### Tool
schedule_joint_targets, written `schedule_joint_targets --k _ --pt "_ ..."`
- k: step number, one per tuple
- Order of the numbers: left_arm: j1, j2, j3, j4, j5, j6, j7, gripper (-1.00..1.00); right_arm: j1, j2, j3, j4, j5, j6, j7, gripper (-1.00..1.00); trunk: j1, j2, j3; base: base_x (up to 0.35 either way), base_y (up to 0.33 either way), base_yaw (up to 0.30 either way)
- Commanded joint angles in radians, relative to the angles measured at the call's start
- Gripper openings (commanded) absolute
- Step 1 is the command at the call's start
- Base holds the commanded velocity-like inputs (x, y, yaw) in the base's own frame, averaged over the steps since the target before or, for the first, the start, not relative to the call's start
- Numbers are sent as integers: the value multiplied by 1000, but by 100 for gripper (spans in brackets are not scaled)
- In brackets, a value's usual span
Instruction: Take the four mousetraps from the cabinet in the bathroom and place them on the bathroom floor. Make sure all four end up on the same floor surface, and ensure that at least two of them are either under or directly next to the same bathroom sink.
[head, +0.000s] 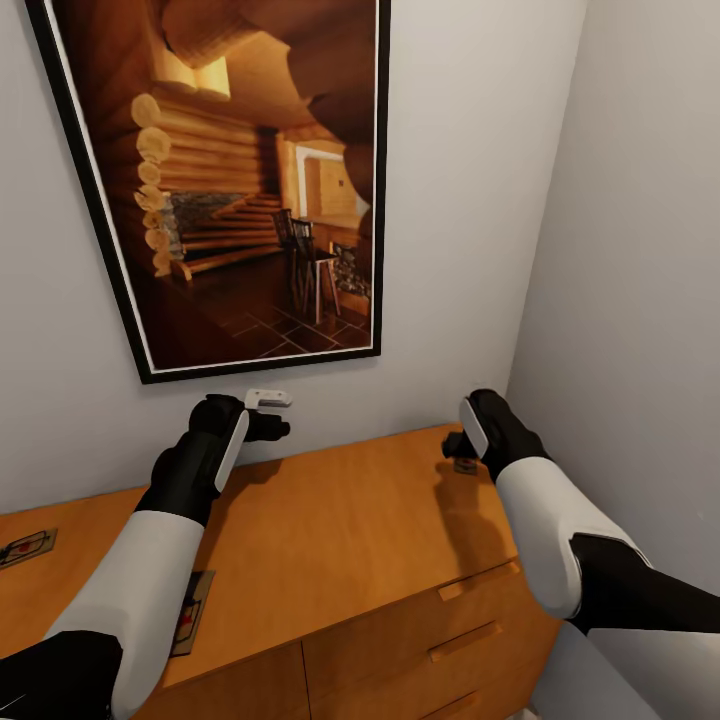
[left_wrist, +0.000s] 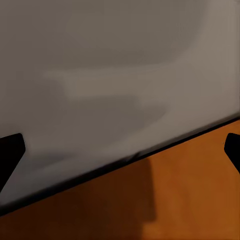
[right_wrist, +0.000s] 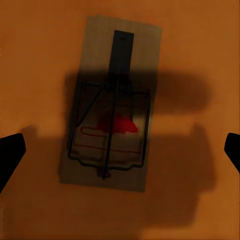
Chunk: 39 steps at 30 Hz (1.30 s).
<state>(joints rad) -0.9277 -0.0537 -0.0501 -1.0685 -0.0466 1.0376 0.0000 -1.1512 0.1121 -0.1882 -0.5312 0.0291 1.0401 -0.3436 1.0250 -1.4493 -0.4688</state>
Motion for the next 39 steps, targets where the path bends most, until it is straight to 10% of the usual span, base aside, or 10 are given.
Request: schedule_joint_targets --k 1,39 --pt "-1 0 -1 -1 -4 4 0 100 -1 1 -7 -1 3 3 -1 100 0 -1 -1 0 0 0" --pt "-1 0 -1 -1 -3 4 0 100 -1 2 -55 40 2 -42 0 100 0 -1 -1 0 0 0"
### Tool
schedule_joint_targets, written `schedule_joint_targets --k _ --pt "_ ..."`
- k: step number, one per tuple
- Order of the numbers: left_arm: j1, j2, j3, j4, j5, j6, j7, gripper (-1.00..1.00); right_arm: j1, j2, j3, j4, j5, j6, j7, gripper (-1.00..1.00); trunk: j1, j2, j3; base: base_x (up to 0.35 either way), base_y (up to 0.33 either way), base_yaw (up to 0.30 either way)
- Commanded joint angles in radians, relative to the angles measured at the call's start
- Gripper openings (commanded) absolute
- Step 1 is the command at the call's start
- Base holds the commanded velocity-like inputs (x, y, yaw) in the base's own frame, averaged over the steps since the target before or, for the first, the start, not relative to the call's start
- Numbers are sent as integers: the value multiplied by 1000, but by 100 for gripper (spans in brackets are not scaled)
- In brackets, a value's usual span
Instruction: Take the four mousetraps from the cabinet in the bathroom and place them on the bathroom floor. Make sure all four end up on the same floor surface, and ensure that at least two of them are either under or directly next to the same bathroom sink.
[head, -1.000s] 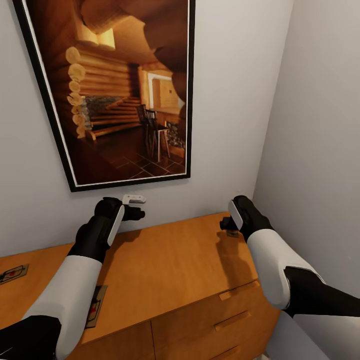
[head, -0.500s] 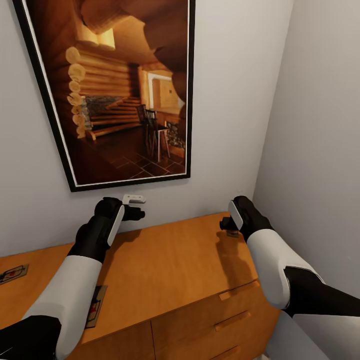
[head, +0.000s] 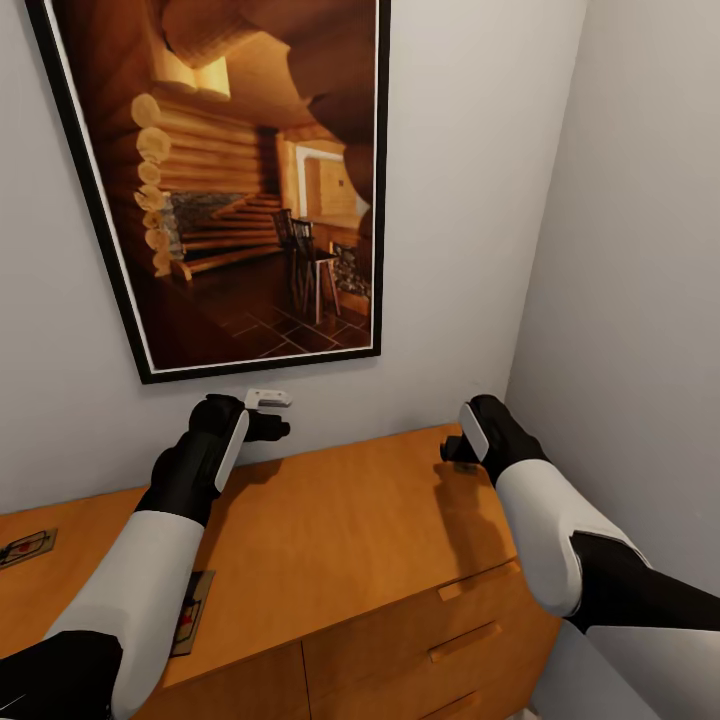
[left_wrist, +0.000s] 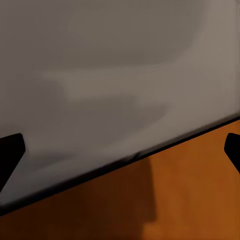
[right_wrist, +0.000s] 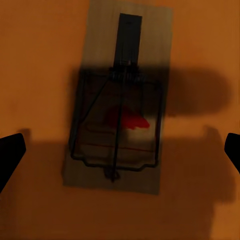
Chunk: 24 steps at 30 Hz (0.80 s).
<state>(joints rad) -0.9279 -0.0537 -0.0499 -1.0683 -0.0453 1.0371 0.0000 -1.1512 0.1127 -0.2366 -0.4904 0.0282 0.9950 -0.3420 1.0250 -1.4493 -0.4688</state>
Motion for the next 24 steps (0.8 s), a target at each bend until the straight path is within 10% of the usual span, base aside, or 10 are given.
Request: schedule_joint_targets --k 1,24 --pt "-1 0 -1 -1 -4 4 0 100 -1 1 -7 4 3 -1 -2 100 0 -1 -1 0 0 0" --pt "0 0 -1 1 -4 3 0 100 -1 -2 -9 35 3 -25 -1 100 0 -1 -1 0 0 0"
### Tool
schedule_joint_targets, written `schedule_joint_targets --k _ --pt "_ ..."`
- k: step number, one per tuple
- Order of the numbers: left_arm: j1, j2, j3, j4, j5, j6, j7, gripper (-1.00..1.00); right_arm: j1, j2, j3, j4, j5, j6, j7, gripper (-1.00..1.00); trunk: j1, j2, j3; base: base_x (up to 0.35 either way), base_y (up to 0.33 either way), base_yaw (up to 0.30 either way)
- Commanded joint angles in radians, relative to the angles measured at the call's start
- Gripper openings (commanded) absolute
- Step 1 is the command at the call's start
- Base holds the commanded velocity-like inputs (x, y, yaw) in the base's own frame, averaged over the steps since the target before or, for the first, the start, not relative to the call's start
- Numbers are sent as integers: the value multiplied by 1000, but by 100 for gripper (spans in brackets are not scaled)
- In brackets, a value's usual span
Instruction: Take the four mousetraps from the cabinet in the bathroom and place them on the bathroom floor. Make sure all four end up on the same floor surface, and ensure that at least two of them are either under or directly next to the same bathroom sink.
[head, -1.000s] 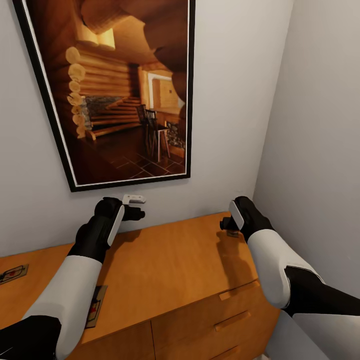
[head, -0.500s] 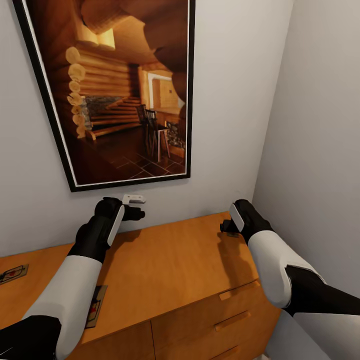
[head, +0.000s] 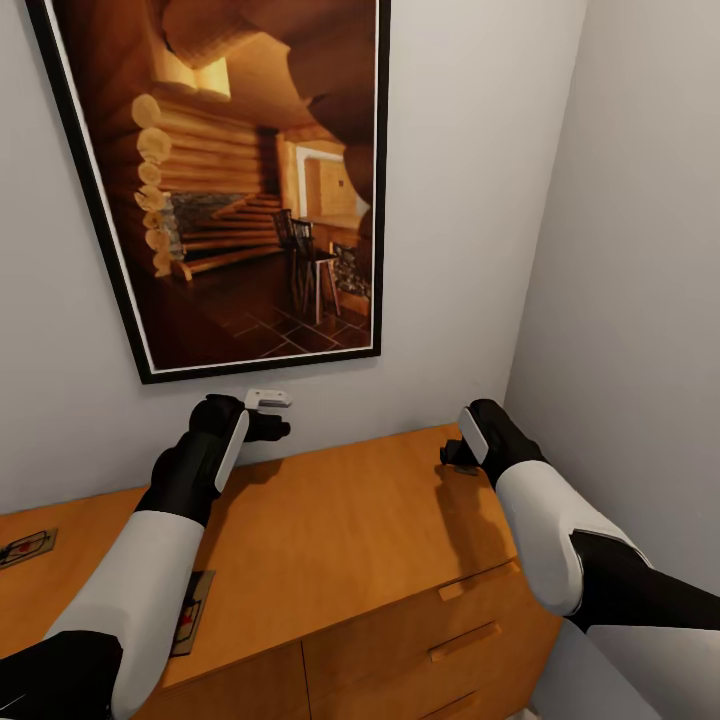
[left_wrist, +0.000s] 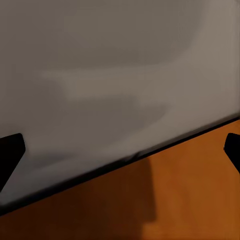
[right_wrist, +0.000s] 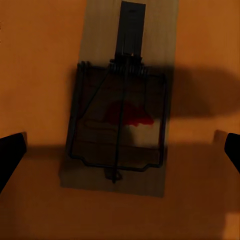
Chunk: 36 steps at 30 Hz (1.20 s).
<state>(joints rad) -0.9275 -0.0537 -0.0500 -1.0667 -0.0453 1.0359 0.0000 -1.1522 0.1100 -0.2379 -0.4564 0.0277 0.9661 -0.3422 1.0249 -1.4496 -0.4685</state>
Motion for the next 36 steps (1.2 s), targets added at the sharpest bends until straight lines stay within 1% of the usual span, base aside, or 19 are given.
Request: schedule_joint_targets --k 1,10,11,24,36 --pt "-1 0 -1 -1 -4 4 0 100 0 1 -8 1 3 3 -1 100 0 0 -1 0 0 0" --pt "-1 0 -1 -1 -4 4 0 100 0 1 -8 2 3 3 0 100 0 0 -1 0 0 0" --pt "-1 0 -1 -1 -4 4 0 100 0 1 -8 2 3 3 0 -100 0 0 -1 0 0 0" --pt "-1 0 -1 -2 -5 4 0 100 0 -2 -8 3 6 4 -3 -100 0 0 -1 0 0 0" --pt "-1 0 -1 -2 -5 4 0 100 0 -5 -8 -13 18 14 -9 -100 0 0 -1 0 0 0"
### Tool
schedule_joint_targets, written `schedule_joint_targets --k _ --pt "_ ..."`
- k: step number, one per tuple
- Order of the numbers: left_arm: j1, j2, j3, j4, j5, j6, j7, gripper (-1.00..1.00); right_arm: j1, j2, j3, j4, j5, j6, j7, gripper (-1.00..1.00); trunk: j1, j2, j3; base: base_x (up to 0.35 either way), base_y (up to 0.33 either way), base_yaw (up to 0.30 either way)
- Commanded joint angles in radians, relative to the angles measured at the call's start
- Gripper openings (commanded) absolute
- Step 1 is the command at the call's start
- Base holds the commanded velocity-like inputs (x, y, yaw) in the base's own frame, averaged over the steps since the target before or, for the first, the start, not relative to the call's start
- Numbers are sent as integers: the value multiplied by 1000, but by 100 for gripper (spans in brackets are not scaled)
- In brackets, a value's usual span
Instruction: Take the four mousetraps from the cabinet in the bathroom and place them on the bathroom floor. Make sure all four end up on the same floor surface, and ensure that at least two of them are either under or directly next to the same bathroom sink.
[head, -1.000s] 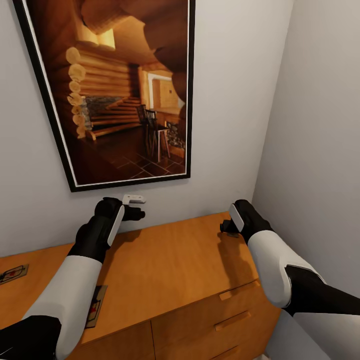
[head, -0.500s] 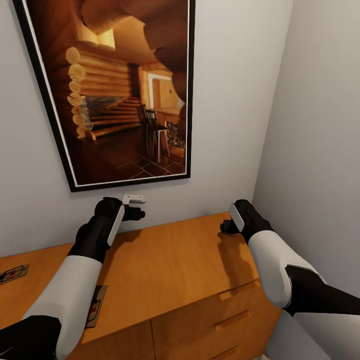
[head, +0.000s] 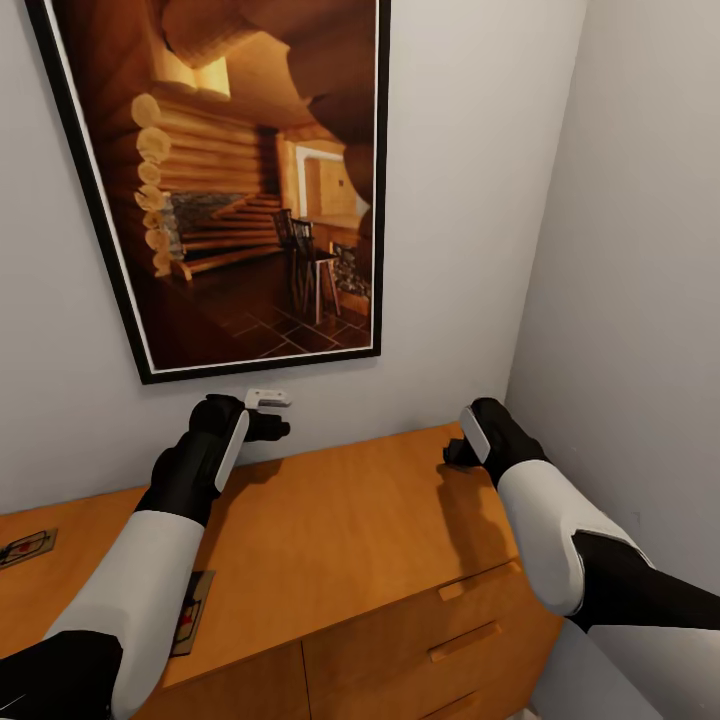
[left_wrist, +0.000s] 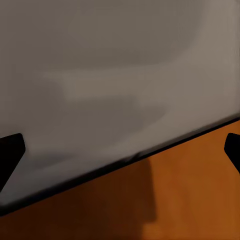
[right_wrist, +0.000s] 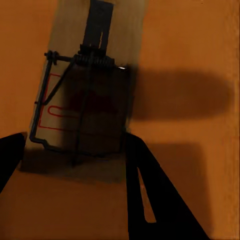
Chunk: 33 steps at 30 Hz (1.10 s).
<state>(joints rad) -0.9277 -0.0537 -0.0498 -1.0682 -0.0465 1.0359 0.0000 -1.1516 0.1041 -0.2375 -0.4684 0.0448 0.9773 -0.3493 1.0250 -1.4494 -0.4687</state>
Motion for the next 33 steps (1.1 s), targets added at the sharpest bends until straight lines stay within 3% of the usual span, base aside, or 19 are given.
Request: schedule_joint_targets --k 1,2,3,5,16,33 --pt "-1 0 -1 -1 -4 4 0 100 0 1 -8 -14 2 5 -7 -100 0 -1 -1 0 0 0" --pt "-1 0 -1 -1 -5 4 0 100 0 1 -8 -37 3 11 -13 -100 0 -1 -1 0 0 0" --pt "-1 -1 -2 -2 -6 4 0 100 0 -1 -6 -361 6 70 -36 -100 0 -1 -1 0 0 0" --pt "-1 -2 -2 -2 -6 4 0 100 0 -1 -6 -403 6 70 -36 -100 0 -1 -1 0 0 0" --pt "-1 -3 -2 -2 -6 4 0 100 0 1 -3 -501 7 70 -36 -100 0 -1 -1 0 0 0" --pt "-1 -3 -2 -2 -6 5 0 100 0 -1 -2 -510 2 70 -35 -100 0 -1 -1 0 0 0"
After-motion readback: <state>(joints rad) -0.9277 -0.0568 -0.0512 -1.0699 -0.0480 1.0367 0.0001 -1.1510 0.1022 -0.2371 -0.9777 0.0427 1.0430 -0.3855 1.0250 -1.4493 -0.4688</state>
